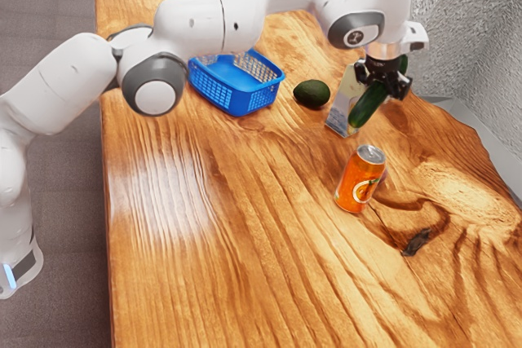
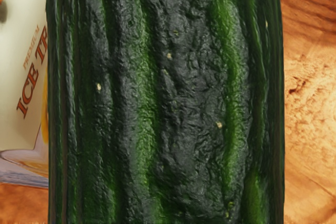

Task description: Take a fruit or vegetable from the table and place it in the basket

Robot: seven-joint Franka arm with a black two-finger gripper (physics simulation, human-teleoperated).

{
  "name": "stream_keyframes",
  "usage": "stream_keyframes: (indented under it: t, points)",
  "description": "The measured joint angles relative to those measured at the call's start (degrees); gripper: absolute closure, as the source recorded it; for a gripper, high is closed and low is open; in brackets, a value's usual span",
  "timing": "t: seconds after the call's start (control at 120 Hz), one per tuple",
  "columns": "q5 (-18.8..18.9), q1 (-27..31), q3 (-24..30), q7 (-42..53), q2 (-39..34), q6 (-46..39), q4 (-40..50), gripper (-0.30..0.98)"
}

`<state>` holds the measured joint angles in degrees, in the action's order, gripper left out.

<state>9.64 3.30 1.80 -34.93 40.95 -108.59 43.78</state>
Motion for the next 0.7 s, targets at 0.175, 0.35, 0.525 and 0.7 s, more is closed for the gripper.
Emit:
stream_keyframes:
  t: [0.175, 0.35, 0.525, 0.7]
  points:
    - [-0.21, -0.39, 0.97, 0.29, -5.81, 4.62, -0.4, 0.54]
    - [-0.58, -0.49, 3.14, -1.62, -10.51, 14.21, 0.22, 0.54]
    - [-2.67, -0.37, 3.72, -6.89, -13.47, 27.18, 2.46, 0.54]
    - [-3.4, 5.63, 1.05, -12.93, -14.66, 38.09, 2.72, 0.54]
